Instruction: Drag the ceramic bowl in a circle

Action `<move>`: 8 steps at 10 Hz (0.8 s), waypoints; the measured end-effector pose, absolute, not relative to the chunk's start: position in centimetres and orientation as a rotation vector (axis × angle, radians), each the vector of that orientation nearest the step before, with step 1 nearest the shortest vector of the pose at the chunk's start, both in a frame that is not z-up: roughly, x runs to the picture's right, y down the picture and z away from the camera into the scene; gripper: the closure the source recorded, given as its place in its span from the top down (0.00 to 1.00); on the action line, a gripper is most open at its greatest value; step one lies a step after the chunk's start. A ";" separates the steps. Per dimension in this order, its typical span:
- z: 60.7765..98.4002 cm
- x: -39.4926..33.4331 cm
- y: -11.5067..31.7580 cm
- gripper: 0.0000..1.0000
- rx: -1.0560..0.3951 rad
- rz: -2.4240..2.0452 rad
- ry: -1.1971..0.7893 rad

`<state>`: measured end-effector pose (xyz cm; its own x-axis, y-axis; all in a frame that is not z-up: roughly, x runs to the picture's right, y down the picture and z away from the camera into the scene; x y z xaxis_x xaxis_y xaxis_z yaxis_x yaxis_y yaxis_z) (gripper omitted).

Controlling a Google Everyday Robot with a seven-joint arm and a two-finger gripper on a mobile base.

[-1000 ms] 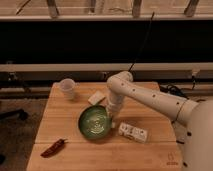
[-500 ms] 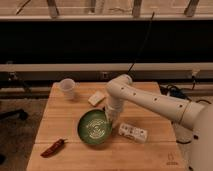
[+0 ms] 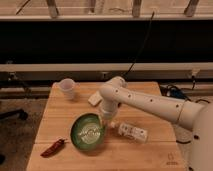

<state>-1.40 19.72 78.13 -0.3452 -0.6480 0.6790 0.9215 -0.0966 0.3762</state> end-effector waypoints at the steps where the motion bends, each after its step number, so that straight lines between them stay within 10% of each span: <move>1: 78.0 -2.7 19.6 0.00 -0.400 -1.726 -0.940; 8: 80.1 -9.8 17.1 0.00 -0.338 -1.845 -0.974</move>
